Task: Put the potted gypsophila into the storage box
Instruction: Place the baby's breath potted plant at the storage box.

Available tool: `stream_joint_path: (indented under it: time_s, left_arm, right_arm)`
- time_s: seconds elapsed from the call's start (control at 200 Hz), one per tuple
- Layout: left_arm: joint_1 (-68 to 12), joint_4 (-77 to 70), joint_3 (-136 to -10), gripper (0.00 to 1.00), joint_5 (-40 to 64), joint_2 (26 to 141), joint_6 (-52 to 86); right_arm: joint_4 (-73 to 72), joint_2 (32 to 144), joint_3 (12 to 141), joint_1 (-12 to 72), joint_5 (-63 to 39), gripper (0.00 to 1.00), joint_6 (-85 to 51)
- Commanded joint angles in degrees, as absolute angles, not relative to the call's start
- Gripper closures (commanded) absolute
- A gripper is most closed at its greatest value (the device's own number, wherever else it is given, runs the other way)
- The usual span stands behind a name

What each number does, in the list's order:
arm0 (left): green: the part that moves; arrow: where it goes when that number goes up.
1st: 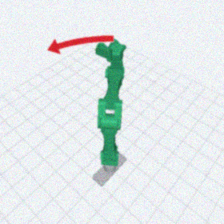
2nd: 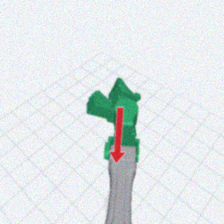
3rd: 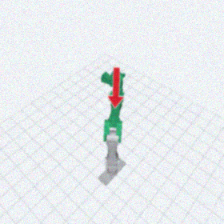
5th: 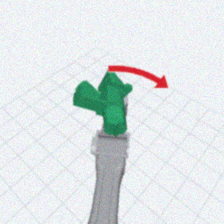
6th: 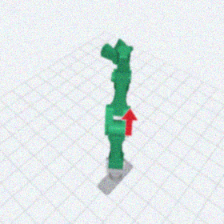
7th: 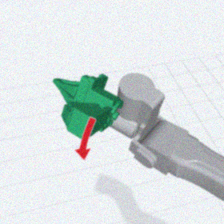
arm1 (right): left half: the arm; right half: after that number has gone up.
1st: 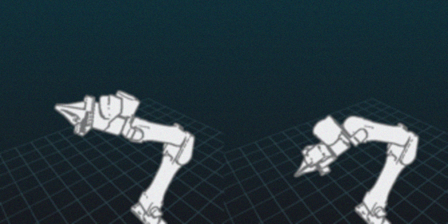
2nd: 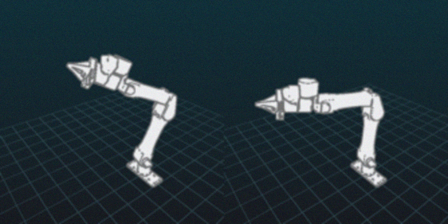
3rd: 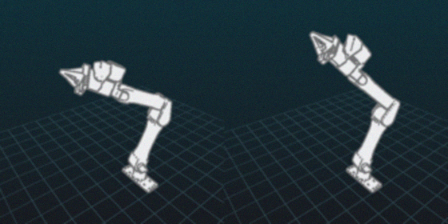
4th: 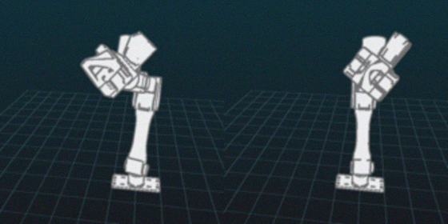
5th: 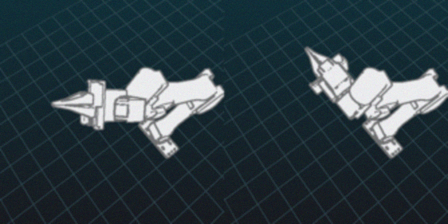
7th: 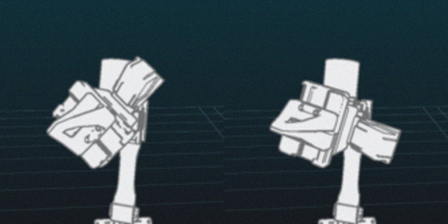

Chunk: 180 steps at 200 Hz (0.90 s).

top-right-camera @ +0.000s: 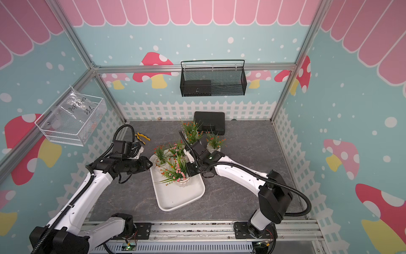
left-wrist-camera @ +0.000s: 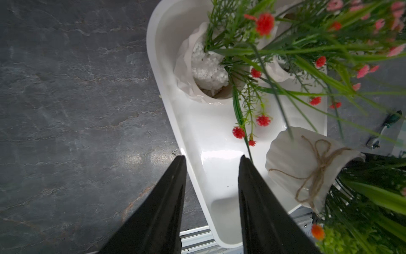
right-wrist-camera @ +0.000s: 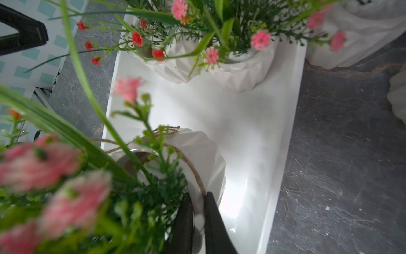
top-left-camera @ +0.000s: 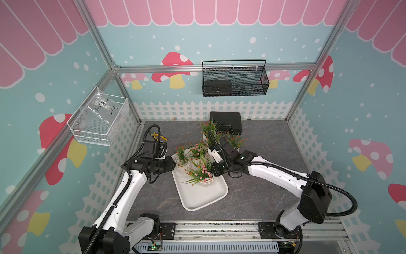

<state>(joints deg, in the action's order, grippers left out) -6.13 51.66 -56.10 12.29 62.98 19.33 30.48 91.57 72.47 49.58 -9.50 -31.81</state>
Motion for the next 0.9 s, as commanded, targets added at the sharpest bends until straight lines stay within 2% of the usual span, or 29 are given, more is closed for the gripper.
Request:
stream_joint_path:
  time_s: [0.0,0.315,0.505,0.74,0.896]
  left_arm:
    - [-4.6,53.2,-56.6,0.59,8.2,63.1,20.6]
    - [0.3,51.4,-55.3,0.59,11.9,62.7,20.3]
    - [0.4,50.7,-54.8,0.59,13.0,61.7,20.1]
    - [0.4,50.4,-54.7,0.59,13.7,61.2,19.9]
    - [0.3,50.3,-54.6,0.59,14.4,61.2,19.8]
  right_arm:
    - [26.1,94.0,77.5,51.7,-7.6,0.91,-34.5]
    - [25.8,104.7,85.7,56.6,-3.5,0.90,-37.4]
    - [25.8,110.7,89.2,57.9,-4.0,0.89,-37.7]
    - [25.0,114.3,91.0,58.3,-4.7,0.85,-38.6]
    - [24.8,115.5,91.1,58.2,-5.0,0.78,-38.8]
